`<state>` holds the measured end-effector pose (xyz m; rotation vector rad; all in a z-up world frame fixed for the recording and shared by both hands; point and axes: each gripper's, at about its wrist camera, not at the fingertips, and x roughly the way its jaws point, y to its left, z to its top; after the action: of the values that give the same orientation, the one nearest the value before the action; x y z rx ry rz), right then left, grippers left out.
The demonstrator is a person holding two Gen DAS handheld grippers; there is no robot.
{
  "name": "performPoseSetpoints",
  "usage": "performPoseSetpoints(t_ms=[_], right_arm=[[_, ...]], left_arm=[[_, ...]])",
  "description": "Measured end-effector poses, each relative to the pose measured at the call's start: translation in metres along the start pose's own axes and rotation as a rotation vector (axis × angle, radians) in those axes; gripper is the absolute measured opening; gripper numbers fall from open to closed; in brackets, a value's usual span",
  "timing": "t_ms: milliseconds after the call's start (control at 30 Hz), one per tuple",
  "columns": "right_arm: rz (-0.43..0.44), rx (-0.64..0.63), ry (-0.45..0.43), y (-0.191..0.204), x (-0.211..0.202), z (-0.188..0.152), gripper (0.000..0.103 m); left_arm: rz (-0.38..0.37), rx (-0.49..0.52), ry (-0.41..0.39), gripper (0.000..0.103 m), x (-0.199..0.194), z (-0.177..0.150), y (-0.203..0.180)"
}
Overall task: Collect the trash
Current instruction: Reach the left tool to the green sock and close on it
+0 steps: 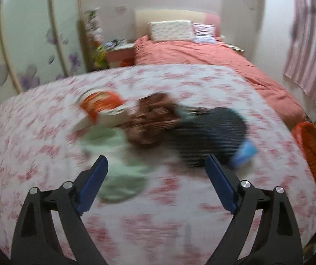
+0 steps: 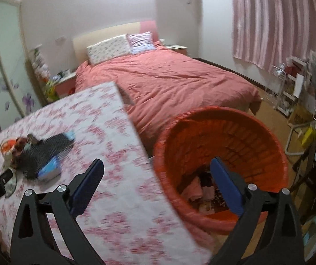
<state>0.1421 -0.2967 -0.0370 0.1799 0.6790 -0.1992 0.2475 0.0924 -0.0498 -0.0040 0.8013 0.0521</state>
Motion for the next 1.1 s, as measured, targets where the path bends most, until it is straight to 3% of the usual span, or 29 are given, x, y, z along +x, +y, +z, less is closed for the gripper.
performPoseSetpoints(t_ms=[200,433,500,633,733,933,1100], right_arm=[[0.058,-0.062,0.051,0.042,0.010,-0.009,0.096],[0.084,-0.113,0.089,0.077,0.017,-0.016,0.096],[0.089,-0.120,0.093,0.081,0.017,-0.017,0.096],[0.104,-0.127,0.097,0.091,0.019,-0.016,0.096],[0.128,-0.141,0.090,0.101,0.019,-0.014,0.096],[0.195,-0.195,0.074,0.134,0.021,-0.010,0.095],[0.268,-0.218,0.101,0.167,0.033,-0.003,0.085]], left_arm=[[0.012,-0.098,0.057,0.088,0.024,0.001,0.043],[-0.027,-0.176,0.118,0.082,0.051,0.002,0.053],[0.002,-0.153,0.103,0.074,0.054,0.004,0.050],[0.029,-0.125,0.098,0.032,0.055,0.007,0.053],[0.004,-0.129,0.106,0.013,0.051,0.005,0.067],[0.040,-0.122,0.109,0.016,0.043,-0.002,0.096],[0.043,-0.122,0.098,0.021,0.042,-0.006,0.097]])
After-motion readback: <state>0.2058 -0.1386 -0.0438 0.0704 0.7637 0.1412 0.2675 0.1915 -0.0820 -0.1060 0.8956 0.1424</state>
